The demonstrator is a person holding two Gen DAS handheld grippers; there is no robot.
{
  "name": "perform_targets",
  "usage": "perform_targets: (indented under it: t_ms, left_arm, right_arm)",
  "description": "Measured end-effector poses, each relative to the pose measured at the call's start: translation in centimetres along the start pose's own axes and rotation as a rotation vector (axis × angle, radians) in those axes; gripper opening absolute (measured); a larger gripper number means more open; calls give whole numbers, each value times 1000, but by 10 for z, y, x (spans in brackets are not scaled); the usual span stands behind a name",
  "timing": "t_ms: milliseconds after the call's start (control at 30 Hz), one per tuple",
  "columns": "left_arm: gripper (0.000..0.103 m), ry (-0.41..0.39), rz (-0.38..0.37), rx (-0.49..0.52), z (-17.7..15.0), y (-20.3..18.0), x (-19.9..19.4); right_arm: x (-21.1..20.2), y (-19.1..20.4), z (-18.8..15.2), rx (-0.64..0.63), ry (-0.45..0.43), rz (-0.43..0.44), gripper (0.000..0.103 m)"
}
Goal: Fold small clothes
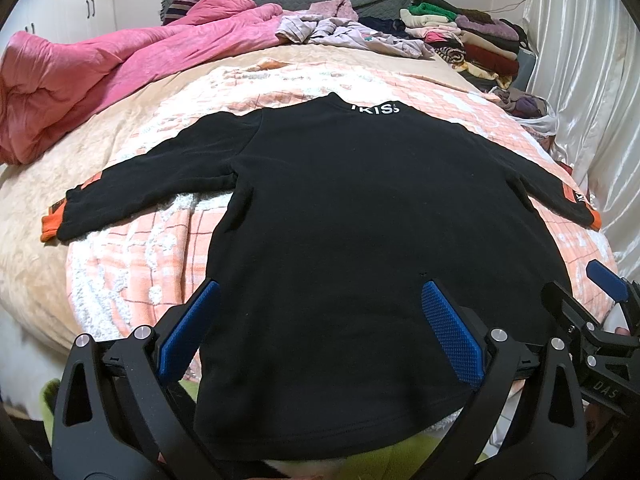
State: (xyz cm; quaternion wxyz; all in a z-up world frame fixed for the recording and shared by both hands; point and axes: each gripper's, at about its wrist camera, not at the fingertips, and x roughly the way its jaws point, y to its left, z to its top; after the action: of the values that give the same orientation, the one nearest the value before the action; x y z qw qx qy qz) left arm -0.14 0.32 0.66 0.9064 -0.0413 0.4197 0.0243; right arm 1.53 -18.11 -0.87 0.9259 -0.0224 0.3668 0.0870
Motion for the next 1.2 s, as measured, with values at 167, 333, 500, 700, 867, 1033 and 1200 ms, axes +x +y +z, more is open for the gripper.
perform_targets:
  t_ms: [167, 333, 500, 700, 867, 1033, 1200]
  left_arm:
    - [94, -2, 0, 2, 1, 1, -2]
    - [94, -1, -3, 3, 1, 3, 0]
    - [94, -6, 0, -8, 2, 3, 1]
    - [94, -6, 6, -16, 3, 5, 4]
    - [94, 1, 4, -14, 5, 5, 7]
    - [94, 7, 3, -16, 11, 4, 12]
    - [94, 9, 3, -11, 18, 2, 18]
  right_arm:
    - [-1, 0, 0, 0, -4, -1, 99]
    - [-1, 1, 1, 0, -6, 1, 99]
    - [-2, 0, 0, 1, -6, 4, 99]
    - [-2, -1, 2, 0, -9, 5, 99]
    - [-1, -2, 4, 6, -11, 2, 99]
    - [3, -8, 9, 21, -13, -12, 99]
    - [8, -20, 14, 46, -18, -32, 99]
